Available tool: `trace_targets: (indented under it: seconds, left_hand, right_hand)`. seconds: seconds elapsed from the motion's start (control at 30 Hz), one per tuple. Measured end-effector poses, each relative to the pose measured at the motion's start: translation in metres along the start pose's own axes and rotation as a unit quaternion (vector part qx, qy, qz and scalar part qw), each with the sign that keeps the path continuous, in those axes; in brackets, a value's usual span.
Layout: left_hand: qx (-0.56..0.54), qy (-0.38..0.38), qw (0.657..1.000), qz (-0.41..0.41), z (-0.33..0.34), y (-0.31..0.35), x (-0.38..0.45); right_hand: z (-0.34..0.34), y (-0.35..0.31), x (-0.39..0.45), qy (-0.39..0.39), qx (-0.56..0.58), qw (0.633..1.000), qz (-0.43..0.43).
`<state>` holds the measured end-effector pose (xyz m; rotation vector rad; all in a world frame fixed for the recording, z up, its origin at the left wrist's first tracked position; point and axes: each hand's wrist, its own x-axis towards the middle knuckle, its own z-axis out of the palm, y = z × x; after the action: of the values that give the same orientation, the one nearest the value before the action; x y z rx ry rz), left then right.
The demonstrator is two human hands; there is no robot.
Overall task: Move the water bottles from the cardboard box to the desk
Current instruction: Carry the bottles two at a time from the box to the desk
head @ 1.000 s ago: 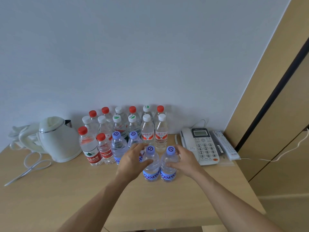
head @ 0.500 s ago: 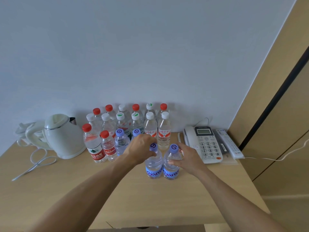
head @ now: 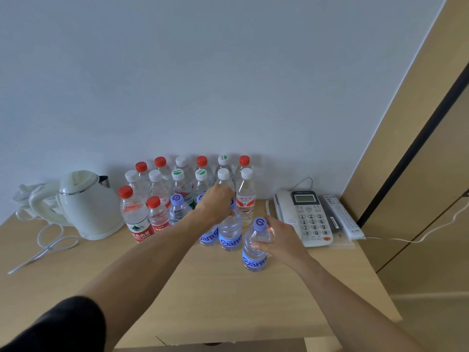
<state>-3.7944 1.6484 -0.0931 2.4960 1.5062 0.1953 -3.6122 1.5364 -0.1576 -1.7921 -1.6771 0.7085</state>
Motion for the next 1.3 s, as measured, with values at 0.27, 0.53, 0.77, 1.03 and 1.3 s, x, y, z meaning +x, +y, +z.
trace_targets:
  seconds: [0.27,0.53,0.77,1.03,1.3]
  left_hand:
    - [0.007,0.004,1.0,-0.003,-0.004,0.0,0.012]
    - [0.003,-0.01,1.0,-0.003,-0.005,0.001,0.018]
    - [-0.016,0.007,1.0,-0.003,0.0,-0.002,0.015]
    - [-0.026,0.013,1.0,-0.008,-0.001,-0.002,0.012]
    - [-0.037,0.086,0.996,-0.016,-0.033,-0.044,-0.007]
  right_hand:
    - [0.002,0.0,-0.002,0.008,-0.007,1.0,0.004]
    - [0.003,-0.001,0.002,0.024,-0.002,0.999,0.026]
    - [-0.002,-0.004,0.024,0.054,0.014,0.998,0.042]
    - [-0.003,-0.009,0.06,0.076,0.007,0.996,0.037]
    - [-0.001,-0.009,0.074,0.075,0.01,0.997,0.032]
